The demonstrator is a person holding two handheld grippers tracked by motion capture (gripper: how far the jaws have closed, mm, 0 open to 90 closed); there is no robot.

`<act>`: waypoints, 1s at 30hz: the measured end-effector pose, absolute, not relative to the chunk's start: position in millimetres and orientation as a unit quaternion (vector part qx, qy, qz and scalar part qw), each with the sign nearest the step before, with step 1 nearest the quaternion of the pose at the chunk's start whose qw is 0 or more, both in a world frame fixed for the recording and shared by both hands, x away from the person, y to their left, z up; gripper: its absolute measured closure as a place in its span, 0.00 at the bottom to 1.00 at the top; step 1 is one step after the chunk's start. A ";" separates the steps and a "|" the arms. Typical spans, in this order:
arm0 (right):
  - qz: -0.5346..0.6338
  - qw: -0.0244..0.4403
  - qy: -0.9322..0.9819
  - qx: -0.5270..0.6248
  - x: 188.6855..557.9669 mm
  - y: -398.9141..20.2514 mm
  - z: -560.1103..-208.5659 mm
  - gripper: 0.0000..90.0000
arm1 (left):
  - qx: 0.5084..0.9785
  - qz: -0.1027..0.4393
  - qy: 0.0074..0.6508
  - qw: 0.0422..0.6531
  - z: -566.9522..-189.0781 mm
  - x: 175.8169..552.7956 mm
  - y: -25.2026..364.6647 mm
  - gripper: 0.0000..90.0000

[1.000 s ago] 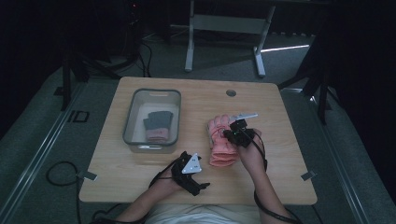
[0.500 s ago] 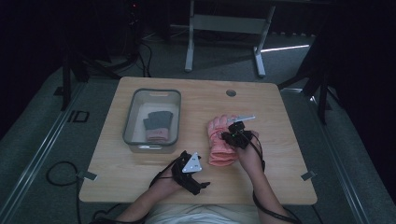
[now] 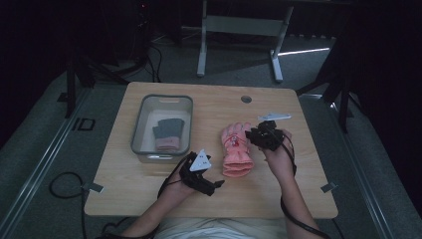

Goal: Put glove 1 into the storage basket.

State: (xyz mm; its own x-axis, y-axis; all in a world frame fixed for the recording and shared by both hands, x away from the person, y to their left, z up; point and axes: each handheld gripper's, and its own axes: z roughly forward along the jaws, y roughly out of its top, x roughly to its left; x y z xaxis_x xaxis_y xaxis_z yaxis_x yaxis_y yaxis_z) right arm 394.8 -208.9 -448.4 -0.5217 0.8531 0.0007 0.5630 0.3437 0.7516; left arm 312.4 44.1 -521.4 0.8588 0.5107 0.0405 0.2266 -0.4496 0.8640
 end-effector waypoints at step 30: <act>0.326 0.061 0.814 0.477 433.1 -224.3 -520.5 0.49 | 0.820 -0.022 0.441 0.365 -543.7 445.1 -1.3 0.39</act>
